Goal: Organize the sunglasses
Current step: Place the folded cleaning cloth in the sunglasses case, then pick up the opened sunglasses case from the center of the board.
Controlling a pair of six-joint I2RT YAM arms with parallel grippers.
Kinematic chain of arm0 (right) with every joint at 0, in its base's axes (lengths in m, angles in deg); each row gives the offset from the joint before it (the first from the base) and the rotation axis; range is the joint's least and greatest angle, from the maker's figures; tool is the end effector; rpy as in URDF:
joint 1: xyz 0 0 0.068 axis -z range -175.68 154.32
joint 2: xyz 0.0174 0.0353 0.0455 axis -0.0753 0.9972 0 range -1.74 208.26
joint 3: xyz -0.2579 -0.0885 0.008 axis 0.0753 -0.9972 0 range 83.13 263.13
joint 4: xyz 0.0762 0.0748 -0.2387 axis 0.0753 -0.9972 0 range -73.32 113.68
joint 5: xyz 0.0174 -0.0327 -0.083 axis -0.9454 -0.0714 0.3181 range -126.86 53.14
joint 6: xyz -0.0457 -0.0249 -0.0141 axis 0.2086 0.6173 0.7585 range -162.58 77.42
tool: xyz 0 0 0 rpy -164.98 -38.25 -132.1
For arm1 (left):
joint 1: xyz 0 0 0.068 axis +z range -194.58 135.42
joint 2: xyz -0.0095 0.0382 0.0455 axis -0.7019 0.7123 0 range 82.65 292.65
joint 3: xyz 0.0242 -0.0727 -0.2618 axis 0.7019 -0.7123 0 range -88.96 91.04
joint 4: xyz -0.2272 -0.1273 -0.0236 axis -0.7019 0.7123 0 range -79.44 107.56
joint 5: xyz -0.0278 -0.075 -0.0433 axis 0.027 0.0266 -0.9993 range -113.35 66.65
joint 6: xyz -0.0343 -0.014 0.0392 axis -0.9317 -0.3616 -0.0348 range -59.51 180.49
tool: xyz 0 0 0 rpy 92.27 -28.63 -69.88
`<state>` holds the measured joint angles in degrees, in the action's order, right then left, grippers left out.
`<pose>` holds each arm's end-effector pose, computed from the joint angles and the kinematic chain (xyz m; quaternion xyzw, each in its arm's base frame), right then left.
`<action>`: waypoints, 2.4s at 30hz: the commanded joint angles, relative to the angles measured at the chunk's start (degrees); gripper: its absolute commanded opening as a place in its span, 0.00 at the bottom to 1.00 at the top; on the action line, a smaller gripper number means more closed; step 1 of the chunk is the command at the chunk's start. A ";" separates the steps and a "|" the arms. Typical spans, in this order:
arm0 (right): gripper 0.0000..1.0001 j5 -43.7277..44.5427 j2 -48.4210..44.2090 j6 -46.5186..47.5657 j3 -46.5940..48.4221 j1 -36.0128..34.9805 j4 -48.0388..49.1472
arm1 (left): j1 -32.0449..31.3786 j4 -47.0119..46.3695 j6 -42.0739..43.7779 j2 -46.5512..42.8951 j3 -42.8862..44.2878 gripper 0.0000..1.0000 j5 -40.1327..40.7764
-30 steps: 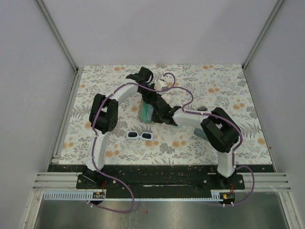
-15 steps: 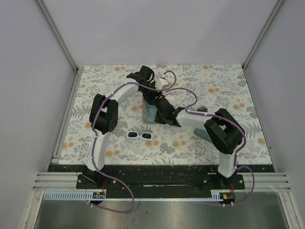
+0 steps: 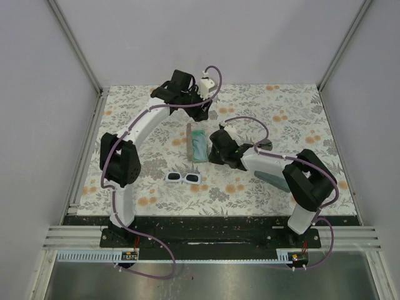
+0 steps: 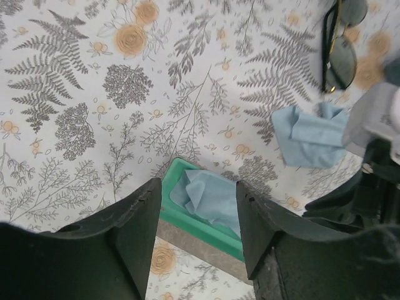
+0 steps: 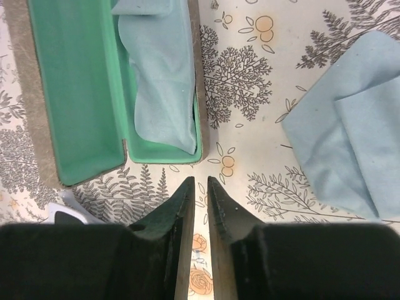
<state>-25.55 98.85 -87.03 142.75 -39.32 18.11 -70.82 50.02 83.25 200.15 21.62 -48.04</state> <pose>0.2710 0.2487 0.1786 0.0430 0.9241 0.1903 0.3285 0.4113 -0.2194 0.3007 0.4484 0.7923 -0.2094 0.3568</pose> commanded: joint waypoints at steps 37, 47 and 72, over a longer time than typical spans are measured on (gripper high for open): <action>0.19 -0.94 -34.24 0.67 -21.38 2.33 -2.96 | 19.03 -68.55 -77.96 -9.74 -54.42 0.97 -25.85; 0.19 -1.38 -33.89 0.76 -21.47 2.42 -2.96 | 19.03 -71.89 -78.58 -5.17 -55.74 0.90 -25.50; 0.18 -10.16 -28.97 4.89 -20.15 2.41 -0.41 | 17.80 -81.38 -84.29 1.16 -53.98 0.54 -29.71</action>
<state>-31.60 68.45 -85.15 121.33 -37.13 15.47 -52.77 -27.61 -0.70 201.65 -33.15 -76.48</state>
